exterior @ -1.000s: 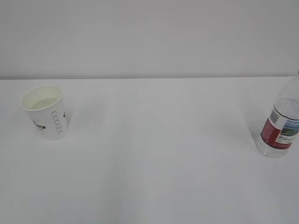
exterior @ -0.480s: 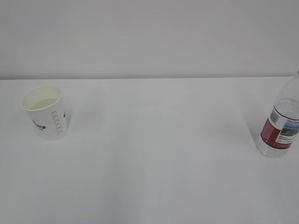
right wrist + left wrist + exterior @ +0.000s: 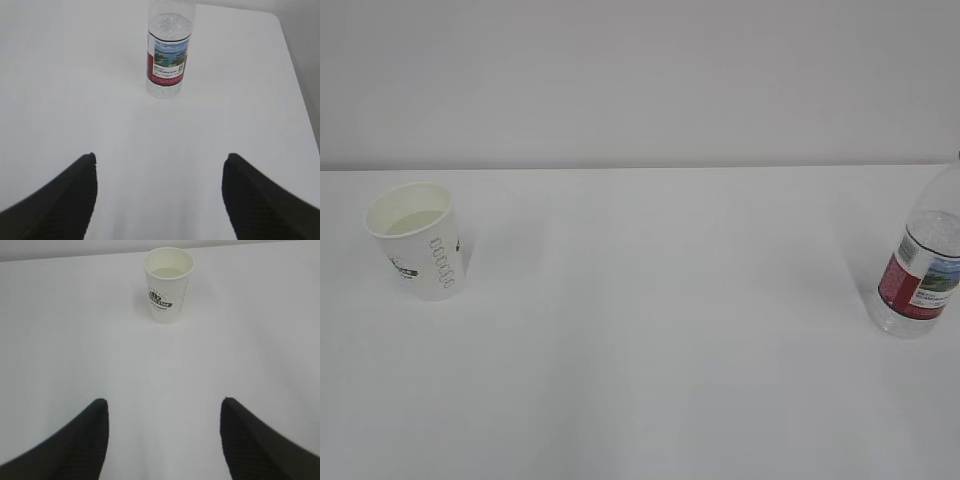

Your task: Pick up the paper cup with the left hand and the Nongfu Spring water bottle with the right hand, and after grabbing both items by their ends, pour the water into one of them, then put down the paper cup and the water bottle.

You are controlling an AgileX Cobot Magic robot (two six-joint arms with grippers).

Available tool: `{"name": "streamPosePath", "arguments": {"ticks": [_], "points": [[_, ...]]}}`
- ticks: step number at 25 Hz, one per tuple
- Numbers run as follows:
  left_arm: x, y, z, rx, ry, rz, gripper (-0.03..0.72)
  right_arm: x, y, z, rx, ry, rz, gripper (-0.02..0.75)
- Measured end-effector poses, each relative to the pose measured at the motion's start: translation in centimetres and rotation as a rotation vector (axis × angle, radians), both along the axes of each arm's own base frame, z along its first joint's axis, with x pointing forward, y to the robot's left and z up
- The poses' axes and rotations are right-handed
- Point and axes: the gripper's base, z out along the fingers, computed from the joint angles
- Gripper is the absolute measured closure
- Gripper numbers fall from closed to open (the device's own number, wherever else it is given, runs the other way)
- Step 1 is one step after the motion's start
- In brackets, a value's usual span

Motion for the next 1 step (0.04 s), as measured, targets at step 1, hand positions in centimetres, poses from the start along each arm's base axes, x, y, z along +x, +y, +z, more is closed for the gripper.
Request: {"name": "streamPosePath", "arguments": {"ticks": [1], "points": [[0.00,0.00,0.00,0.000,0.000,0.000,0.181,0.00,0.00,0.00,0.000,0.000,0.000,0.150]]}}
